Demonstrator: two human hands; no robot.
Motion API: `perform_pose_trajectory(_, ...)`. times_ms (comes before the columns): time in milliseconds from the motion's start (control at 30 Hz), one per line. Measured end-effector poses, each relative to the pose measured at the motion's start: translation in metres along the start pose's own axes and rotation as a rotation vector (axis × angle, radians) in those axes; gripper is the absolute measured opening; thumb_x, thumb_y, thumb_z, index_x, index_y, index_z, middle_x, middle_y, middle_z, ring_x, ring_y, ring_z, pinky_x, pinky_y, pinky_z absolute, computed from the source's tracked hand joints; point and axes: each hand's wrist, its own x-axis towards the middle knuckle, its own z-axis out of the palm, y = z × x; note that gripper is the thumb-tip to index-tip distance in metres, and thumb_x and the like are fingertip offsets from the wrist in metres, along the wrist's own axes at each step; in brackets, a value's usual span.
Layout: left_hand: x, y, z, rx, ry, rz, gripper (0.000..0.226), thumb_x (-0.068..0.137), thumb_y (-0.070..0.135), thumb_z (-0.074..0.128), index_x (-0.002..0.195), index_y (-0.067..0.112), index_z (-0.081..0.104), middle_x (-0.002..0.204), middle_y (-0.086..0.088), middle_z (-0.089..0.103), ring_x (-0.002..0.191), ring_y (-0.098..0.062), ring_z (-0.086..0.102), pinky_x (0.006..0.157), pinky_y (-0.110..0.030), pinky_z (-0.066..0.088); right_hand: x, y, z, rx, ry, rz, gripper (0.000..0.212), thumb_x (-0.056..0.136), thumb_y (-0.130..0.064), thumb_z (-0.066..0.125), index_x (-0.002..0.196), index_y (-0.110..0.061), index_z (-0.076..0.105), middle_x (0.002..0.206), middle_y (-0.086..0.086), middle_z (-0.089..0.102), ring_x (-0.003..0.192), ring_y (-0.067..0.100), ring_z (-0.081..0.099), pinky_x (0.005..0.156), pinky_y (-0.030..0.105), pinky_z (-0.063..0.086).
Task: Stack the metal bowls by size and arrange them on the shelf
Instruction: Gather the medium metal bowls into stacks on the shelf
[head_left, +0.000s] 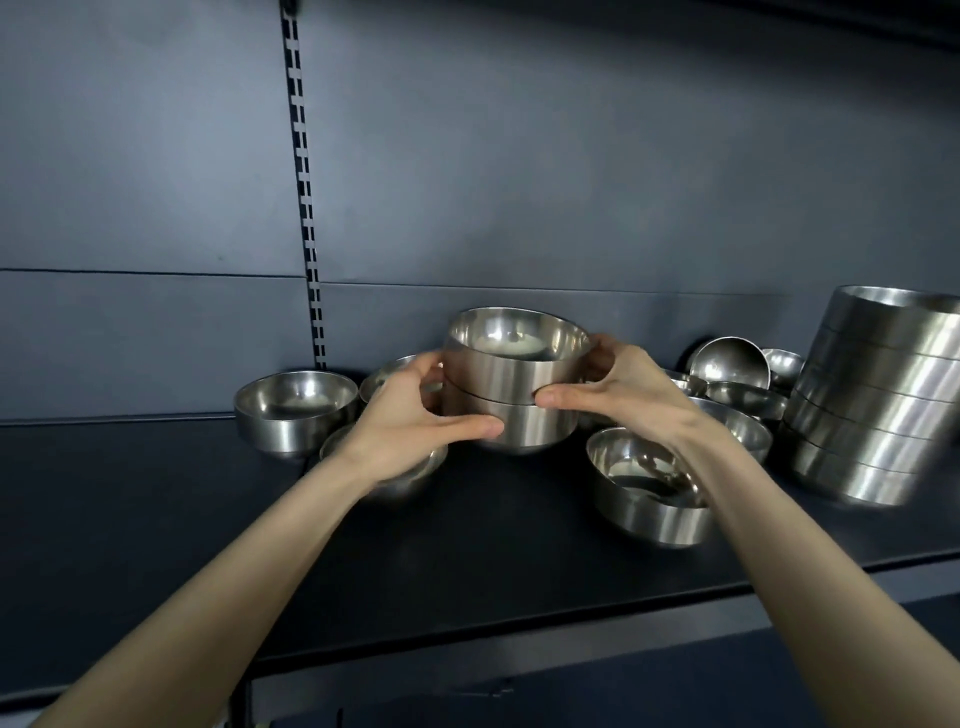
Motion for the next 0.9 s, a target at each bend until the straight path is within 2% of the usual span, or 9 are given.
perform_pose_trajectory(67, -0.003, 0.005, -0.010, -0.015, 0.055, 0.017, 0.077, 0.053, 0.040, 0.084, 0.122, 0.024, 0.052, 0.111, 0.017, 0.062, 0.107, 0.005, 0.058, 0.088, -0.008, 0.044, 0.004, -0.009, 0.006, 0.050, -0.005, -0.044, 0.082, 0.033, -0.055, 0.083, 0.105, -0.027, 0.059, 0.099, -0.014, 0.070, 0.094, -0.004, 0.066, 0.079, 0.014, 0.048)
perform_pose_trajectory(167, -0.008, 0.006, -0.031, -0.051, 0.121, 0.005, 0.086, 0.055, 0.037, 0.087, 0.130, 0.021, 0.050, 0.117, 0.011, 0.060, 0.105, 0.005, 0.059, 0.091, -0.014, 0.047, 0.015, -0.024, 0.022, 0.107, -0.030, -0.116, 0.083, 0.038, -0.051, 0.083, 0.113, -0.025, 0.059, 0.103, -0.016, 0.069, 0.093, -0.010, 0.064, 0.075, 0.006, 0.047)
perform_pose_trajectory(267, -0.014, 0.005, -0.055, -0.088, 0.173, 0.004, 0.076, 0.061, 0.023, 0.085, 0.127, 0.026, 0.047, 0.111, 0.015, 0.059, 0.087, 0.014, 0.062, 0.074, -0.008, 0.050, 0.031, -0.038, 0.046, 0.164, -0.057, -0.145, 0.083, 0.039, -0.048, 0.085, 0.114, -0.022, 0.062, 0.107, -0.012, 0.070, 0.099, 0.000, 0.066, 0.087, 0.019, 0.051)
perform_pose_trajectory(333, -0.017, 0.000, -0.073, -0.111, 0.198, 0.004, 0.067, 0.066, 0.012, 0.082, 0.123, 0.027, 0.049, 0.110, 0.009, 0.062, 0.082, 0.011, 0.064, 0.067, -0.008, 0.050, 0.042, -0.046, 0.064, 0.181, -0.079, -0.151, 0.080, 0.037, -0.048, 0.086, 0.110, -0.022, 0.065, 0.103, -0.011, 0.073, 0.097, 0.003, 0.068, 0.088, 0.025, 0.053)
perform_pose_trajectory(433, -0.020, -0.012, -0.103, -0.116, 0.222, -0.013, 0.066, 0.067, 0.009, 0.081, 0.123, 0.026, 0.050, 0.111, 0.003, 0.064, 0.082, 0.003, 0.068, 0.066, -0.013, 0.054, 0.058, -0.059, 0.092, 0.198, -0.118, -0.168, 0.069, 0.038, -0.049, 0.086, 0.101, -0.028, 0.066, 0.097, -0.014, 0.074, 0.095, 0.003, 0.069, 0.085, 0.024, 0.053)
perform_pose_trajectory(533, -0.020, -0.028, -0.133, -0.098, 0.216, -0.014, 0.061, 0.070, 0.006, 0.079, 0.120, 0.026, 0.051, 0.106, 0.006, 0.064, 0.080, 0.010, 0.066, 0.066, -0.007, 0.048, 0.070, -0.067, 0.122, 0.206, -0.135, -0.156, 0.060, 0.047, -0.041, 0.087, 0.102, -0.028, 0.066, 0.100, -0.012, 0.074, 0.095, 0.003, 0.069, 0.084, 0.022, 0.054)
perform_pose_trajectory(600, -0.019, -0.039, -0.152, -0.082, 0.196, -0.021, 0.057, 0.071, 0.006, 0.078, 0.117, 0.027, 0.051, 0.104, 0.006, 0.064, 0.079, 0.011, 0.065, 0.065, -0.012, 0.052, 0.079, -0.070, 0.142, 0.189, -0.137, -0.134, 0.051, 0.055, -0.034, 0.088, 0.101, -0.028, 0.065, 0.097, -0.014, 0.074, 0.090, 0.000, 0.069, 0.076, 0.016, 0.053)
perform_pose_trajectory(733, -0.008, -0.067, -0.180, -0.076, 0.132, -0.028, 0.068, 0.072, 0.005, 0.078, 0.131, 0.015, 0.046, 0.110, 0.011, 0.060, 0.084, 0.012, 0.063, 0.067, -0.009, 0.051, 0.092, -0.070, 0.171, 0.151, -0.134, -0.079, 0.039, 0.062, -0.029, 0.087, 0.094, -0.032, 0.064, 0.085, -0.023, 0.071, 0.083, -0.009, 0.067, 0.066, 0.006, 0.048)
perform_pose_trajectory(900, 0.009, -0.094, -0.197, -0.070, 0.042, -0.031, 0.072, 0.073, 0.007, 0.078, 0.135, 0.010, 0.043, 0.114, 0.014, 0.058, 0.094, 0.009, 0.061, 0.076, -0.009, 0.050, 0.100, -0.067, 0.191, 0.107, -0.082, -0.015, 0.035, 0.063, -0.030, 0.087, 0.090, -0.031, 0.065, 0.085, -0.020, 0.071, 0.079, -0.010, 0.067, 0.064, 0.004, 0.047)
